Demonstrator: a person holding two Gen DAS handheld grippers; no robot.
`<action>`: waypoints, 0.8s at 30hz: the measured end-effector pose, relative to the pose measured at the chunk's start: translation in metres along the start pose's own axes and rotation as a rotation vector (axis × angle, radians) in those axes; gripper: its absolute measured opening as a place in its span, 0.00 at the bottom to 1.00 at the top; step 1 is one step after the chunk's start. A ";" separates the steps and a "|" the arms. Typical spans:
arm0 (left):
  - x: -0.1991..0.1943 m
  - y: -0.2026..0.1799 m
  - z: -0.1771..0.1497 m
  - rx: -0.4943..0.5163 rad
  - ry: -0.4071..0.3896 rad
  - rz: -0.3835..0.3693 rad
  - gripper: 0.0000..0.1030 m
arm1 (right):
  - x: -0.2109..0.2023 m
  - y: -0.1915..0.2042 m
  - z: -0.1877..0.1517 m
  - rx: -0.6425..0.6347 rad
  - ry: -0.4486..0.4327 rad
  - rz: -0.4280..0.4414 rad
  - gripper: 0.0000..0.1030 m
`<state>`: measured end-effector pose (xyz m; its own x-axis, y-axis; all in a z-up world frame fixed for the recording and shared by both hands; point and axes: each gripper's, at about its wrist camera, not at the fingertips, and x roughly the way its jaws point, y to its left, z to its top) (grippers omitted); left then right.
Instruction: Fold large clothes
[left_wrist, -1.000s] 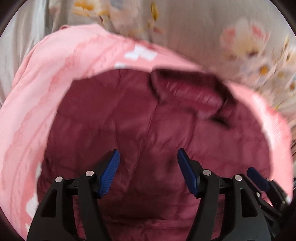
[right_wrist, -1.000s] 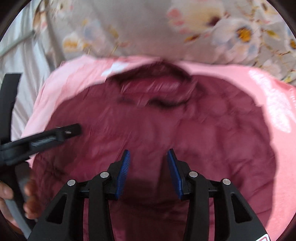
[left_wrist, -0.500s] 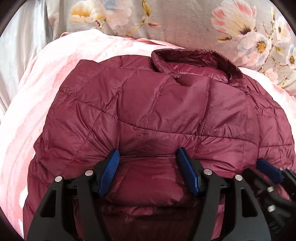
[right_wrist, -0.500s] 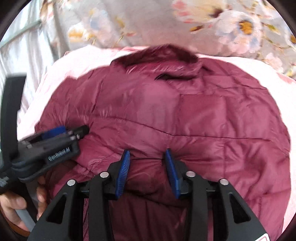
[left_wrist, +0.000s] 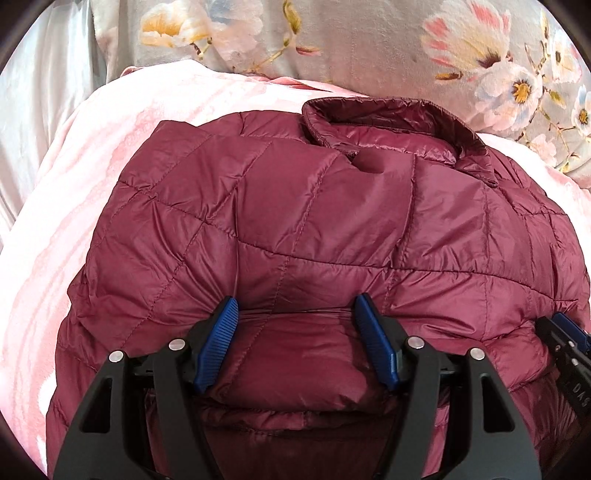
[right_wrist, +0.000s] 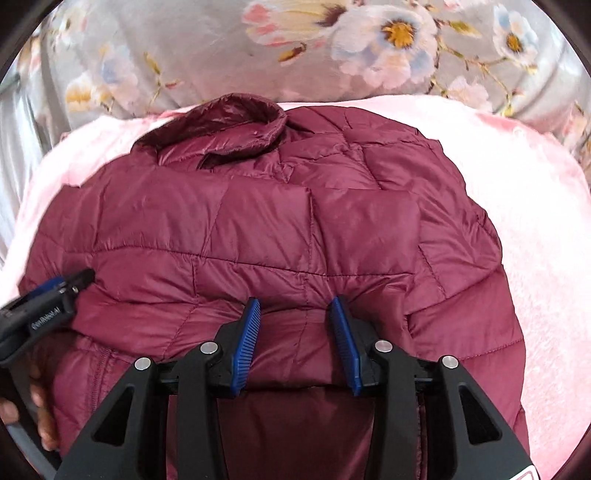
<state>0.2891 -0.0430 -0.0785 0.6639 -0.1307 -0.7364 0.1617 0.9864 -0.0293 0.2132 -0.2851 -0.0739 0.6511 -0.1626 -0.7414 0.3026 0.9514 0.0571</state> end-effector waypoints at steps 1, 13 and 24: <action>0.000 0.000 0.000 0.001 0.000 0.001 0.62 | 0.000 0.000 0.000 -0.001 0.001 0.001 0.38; 0.000 0.002 0.000 -0.009 -0.003 -0.036 0.71 | 0.002 -0.007 0.000 0.029 0.003 0.070 0.46; -0.016 0.013 0.013 -0.075 0.022 -0.135 0.73 | -0.005 -0.005 0.008 -0.025 0.030 0.113 0.57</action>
<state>0.2900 -0.0291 -0.0581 0.6237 -0.2609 -0.7368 0.1927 0.9649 -0.1785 0.2145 -0.2908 -0.0651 0.6584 -0.0464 -0.7512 0.2107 0.9696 0.1248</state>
